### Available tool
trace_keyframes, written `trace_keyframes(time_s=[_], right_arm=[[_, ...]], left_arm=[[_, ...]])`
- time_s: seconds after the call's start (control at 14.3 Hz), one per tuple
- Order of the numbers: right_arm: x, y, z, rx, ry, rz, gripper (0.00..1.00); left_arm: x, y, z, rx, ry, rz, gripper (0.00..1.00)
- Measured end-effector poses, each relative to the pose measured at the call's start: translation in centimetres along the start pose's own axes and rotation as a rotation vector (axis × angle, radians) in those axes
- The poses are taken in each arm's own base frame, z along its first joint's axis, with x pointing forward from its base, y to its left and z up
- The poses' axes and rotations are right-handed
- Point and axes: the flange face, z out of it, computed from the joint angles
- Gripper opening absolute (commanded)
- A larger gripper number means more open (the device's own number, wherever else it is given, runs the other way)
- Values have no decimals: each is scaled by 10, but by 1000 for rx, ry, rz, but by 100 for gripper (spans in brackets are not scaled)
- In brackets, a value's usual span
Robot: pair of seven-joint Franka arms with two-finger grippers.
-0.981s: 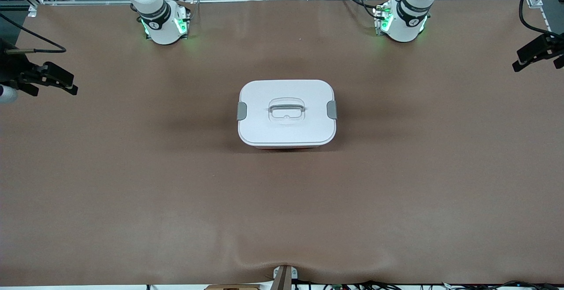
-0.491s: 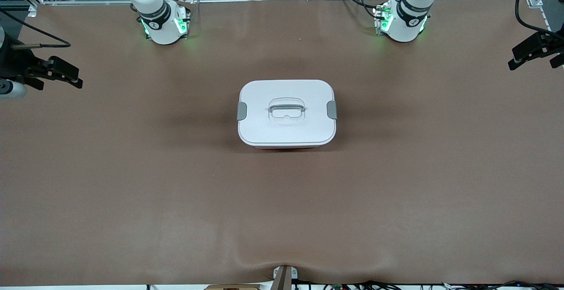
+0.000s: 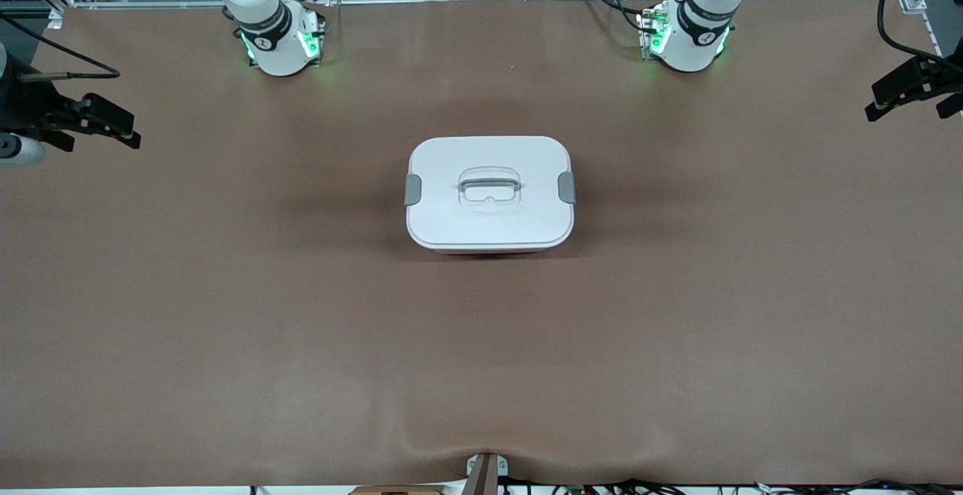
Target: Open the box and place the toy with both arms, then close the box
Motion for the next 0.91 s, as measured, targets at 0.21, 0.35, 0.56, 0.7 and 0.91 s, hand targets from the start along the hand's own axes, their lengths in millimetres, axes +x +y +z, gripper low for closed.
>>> trace_keyframes(time_s=[0.21,0.35,0.56,0.7,0.91], right_arm=[[0,0,0,0,1,0,100],[0,0,0,0,2,0,100],[0,0,0,0,2,1,100],[0,1,0,0,3,2,100],[0,2,0,1,3,3,100]], left_arm=[[2,2,3,0,-5,3,100],[3,2,3,0,-5,4,100],[4,2,2,1,-1,3,100],[10,5,2,2,1,9,100],[18,12,4,3,0,21,100]])
